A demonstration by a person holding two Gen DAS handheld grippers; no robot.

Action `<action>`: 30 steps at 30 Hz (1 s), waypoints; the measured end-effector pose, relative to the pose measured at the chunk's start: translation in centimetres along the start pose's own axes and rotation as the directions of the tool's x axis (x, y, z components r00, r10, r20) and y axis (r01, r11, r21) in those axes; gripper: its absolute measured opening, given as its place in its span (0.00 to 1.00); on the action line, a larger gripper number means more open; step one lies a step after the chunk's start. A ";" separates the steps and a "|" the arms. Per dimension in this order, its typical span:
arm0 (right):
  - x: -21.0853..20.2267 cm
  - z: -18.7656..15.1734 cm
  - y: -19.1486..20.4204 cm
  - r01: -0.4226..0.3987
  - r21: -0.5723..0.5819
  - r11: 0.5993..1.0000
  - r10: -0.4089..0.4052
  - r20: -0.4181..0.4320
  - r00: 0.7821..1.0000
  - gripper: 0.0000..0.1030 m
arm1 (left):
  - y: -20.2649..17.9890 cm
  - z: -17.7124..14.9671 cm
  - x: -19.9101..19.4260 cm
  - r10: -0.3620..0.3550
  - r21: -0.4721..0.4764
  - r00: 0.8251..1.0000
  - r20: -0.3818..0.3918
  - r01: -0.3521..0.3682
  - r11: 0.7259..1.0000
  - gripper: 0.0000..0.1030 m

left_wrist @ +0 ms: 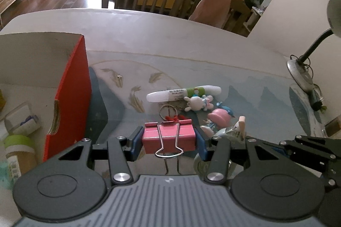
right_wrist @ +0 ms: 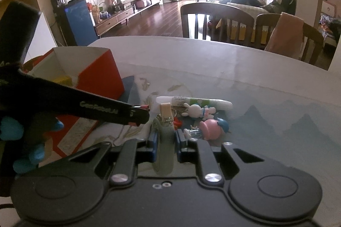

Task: Organize rigid objects
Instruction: 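Carry the pink binder clip and the tape roller into the box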

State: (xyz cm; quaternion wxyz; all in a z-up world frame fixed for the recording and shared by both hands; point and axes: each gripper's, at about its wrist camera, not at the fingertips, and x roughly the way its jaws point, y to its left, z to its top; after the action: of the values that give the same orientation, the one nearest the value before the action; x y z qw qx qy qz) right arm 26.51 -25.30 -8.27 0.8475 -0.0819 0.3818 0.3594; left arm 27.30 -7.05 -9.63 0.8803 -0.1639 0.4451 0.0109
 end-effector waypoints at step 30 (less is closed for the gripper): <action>-8.0 3.8 6.4 0.021 -0.013 1.000 -0.019 0.139 0.990 0.14 | 1.6 -0.8 -12.2 -0.057 0.070 0.993 0.106 0.050 0.996 0.49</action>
State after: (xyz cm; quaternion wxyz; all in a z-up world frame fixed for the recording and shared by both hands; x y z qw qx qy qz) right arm 20.86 -23.45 0.93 0.8750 -0.0664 0.3186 0.3584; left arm 19.06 -4.24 -0.91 0.9081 -0.1450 0.3923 -0.0189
